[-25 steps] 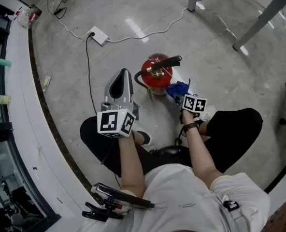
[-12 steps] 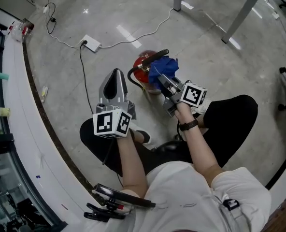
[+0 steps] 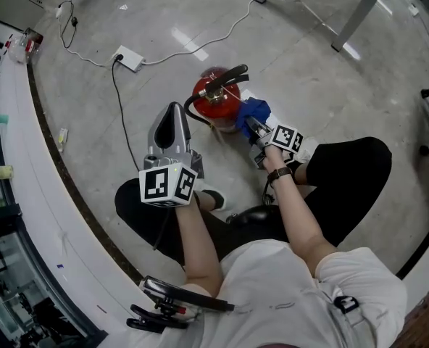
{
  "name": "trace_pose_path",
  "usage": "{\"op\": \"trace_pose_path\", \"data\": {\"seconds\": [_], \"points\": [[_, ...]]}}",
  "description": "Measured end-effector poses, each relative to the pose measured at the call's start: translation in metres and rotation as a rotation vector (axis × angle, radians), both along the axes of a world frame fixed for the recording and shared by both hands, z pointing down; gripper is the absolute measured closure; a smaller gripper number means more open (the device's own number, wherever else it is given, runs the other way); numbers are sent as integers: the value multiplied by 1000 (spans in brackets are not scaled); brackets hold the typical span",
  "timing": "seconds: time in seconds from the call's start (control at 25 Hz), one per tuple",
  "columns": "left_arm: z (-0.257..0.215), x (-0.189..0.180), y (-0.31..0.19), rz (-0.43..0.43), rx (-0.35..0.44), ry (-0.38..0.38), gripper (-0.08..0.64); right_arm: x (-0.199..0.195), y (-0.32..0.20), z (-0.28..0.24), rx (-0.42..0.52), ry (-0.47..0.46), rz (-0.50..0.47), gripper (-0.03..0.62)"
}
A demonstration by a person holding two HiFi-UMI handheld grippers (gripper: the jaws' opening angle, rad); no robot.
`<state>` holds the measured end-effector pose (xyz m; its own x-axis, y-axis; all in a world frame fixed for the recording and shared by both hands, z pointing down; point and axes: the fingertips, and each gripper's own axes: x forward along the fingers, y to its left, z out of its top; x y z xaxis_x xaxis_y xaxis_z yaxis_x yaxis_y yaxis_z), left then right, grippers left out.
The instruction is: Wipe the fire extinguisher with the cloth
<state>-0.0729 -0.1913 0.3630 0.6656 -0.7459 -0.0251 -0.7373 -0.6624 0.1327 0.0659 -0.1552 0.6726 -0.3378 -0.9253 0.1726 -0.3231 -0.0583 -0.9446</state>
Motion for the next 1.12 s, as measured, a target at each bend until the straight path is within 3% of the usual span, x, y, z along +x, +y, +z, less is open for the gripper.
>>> {"op": "trace_pose_path", "data": {"seconds": [0.12,0.28,0.44,0.6,0.72,0.92,1.12], "points": [[9,2,-6,4,-17,-19,560,4,1,90,-188,-22,45,495],[17,3,-19,1,-30,-60,560,4,8,188,-420,-14,7,494],[5,17,-31,19,-34,-128,560,-11,27,248,-575,150,-205,502],[-12,31,-49,33,-5,-89,560,-1,14,242,-618,333,-381,497],[-19,30,-52,16,4,-78,560,7,1,172,-480,413,-380,495],[-52,29,-53,-9,67,-10,560,14,-6,-30,-55,250,-200,494],[-63,25,-41,14,78,22,560,22,12,-170,252,191,-87,492]]}}
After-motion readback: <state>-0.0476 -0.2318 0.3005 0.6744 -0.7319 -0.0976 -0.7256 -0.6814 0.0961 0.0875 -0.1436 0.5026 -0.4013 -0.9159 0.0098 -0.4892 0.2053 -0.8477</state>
